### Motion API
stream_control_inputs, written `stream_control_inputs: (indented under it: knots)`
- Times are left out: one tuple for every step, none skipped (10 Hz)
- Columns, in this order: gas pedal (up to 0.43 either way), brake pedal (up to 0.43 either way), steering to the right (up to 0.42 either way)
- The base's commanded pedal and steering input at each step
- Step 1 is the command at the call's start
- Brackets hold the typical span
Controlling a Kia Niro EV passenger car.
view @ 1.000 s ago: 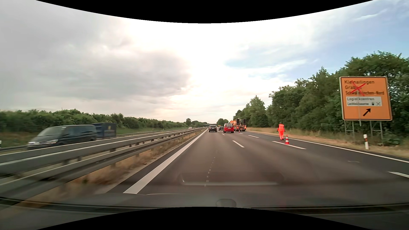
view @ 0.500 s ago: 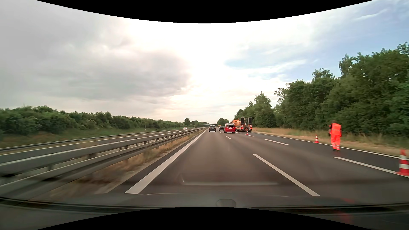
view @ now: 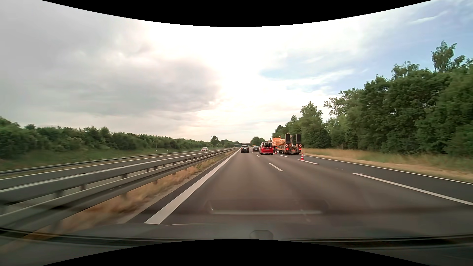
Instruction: Follow the waypoints while adhering to traffic rules and regulations
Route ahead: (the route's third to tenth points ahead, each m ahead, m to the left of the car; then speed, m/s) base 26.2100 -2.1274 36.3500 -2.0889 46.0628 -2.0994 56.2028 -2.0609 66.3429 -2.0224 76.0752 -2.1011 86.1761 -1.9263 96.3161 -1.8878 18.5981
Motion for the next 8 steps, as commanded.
stream_control_inputs:
  knots:
    - [0.240,0.000,0.000]
    - [0.240,0.000,-0.001]
    - [0.240,0.000,0.000]
    - [0.248,0.000,-0.001]
    - [0.248,0.000,-0.001]
    - [0.248,0.000,-0.001]
    - [0.248,0.000,-0.002]
    - [0.248,0.000,-0.003]
